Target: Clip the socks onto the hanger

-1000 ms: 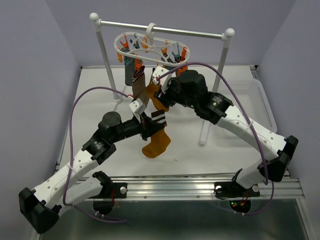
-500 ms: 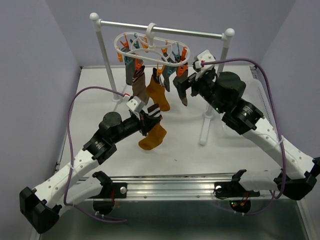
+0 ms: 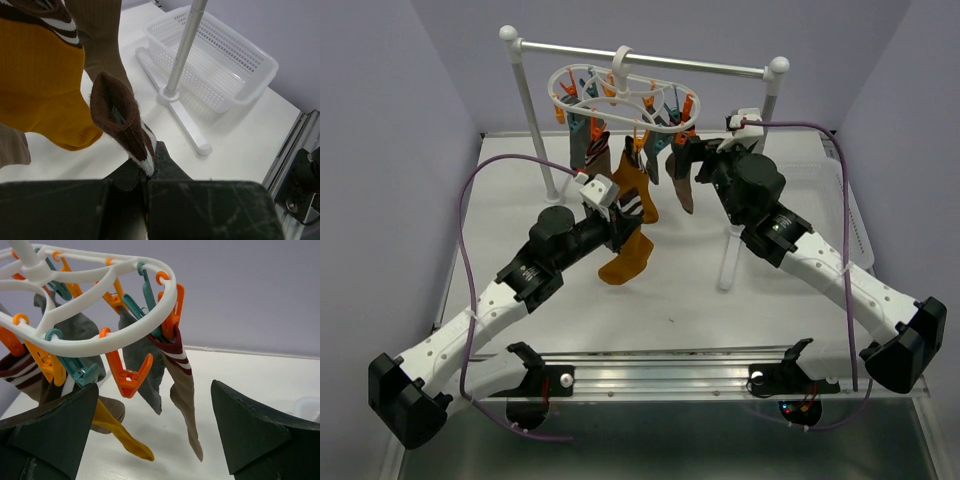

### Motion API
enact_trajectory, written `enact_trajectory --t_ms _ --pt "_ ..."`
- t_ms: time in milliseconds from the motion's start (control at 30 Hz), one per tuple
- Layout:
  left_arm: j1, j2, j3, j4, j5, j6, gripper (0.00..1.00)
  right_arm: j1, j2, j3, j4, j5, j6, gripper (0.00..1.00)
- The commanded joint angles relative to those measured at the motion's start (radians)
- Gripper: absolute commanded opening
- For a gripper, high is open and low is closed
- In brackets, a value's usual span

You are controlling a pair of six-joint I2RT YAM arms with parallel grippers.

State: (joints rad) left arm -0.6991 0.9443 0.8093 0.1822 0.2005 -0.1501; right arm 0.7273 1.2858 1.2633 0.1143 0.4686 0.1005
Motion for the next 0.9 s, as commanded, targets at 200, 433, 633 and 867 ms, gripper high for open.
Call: enact_trajectory --t_ms 200,433,633,867 --pt "-0.002 0.017 0.044 0.060 -0.016 0.000 0.00 0.003 0.004 -0.088 0.334 0.186 0.094 1.00" --pt "-0.002 0.024 0.037 0.062 -0.019 -0.012 0.00 0.003 0.049 -0.068 0.341 0.128 0.125 1.00" --pt "-0.002 0.024 0.033 0.065 -0.027 -0.017 0.00 0.003 0.066 -0.079 0.375 0.151 0.143 1.00" --pt "-0.002 0.037 0.039 0.074 -0.024 -0.019 0.00 0.014 0.102 -0.059 0.392 0.168 0.186 1.00"
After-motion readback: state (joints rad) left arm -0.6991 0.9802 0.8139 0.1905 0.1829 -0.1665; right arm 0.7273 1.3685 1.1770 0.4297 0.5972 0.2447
